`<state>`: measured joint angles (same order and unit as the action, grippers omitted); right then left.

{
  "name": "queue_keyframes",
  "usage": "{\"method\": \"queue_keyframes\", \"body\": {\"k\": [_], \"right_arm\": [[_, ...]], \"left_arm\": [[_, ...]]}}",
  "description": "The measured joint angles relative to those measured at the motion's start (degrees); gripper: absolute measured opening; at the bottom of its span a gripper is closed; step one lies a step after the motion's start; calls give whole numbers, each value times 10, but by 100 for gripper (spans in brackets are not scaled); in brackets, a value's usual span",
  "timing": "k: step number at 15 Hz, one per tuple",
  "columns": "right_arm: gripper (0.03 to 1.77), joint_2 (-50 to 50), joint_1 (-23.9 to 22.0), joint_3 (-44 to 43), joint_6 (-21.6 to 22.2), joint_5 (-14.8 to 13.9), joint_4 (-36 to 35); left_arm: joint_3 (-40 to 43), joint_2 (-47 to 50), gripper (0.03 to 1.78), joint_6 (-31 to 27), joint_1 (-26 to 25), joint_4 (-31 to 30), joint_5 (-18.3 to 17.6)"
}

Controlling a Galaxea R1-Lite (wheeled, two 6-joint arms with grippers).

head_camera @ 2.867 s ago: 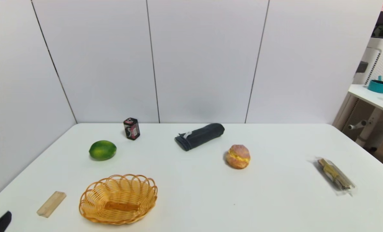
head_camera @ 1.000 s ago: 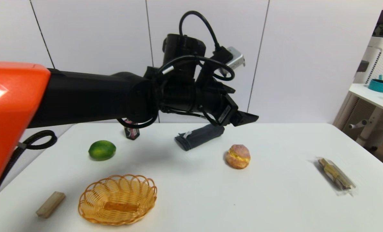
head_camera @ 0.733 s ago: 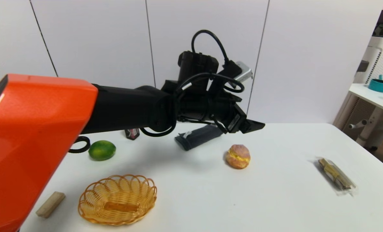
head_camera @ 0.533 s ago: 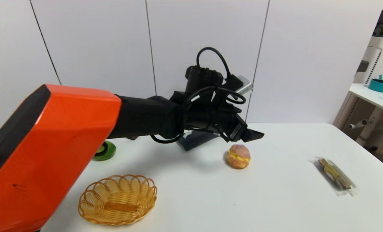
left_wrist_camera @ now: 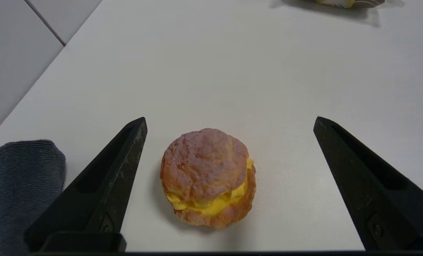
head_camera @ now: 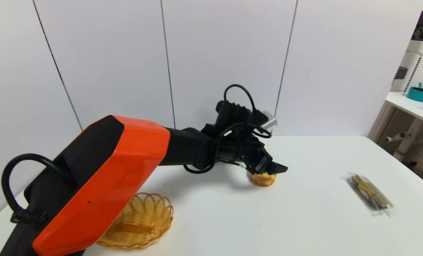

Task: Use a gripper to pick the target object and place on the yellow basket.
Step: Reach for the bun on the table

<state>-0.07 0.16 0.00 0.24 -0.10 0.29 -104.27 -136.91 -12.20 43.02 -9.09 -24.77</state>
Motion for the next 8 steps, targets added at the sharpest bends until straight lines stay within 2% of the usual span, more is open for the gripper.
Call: {"method": "queue_keyframes", "body": {"k": [8], "right_arm": [[170, 0, 0, 0, 0, 0, 0]], "left_arm": [[-20, -64, 169, 47, -2, -83, 3]]}}
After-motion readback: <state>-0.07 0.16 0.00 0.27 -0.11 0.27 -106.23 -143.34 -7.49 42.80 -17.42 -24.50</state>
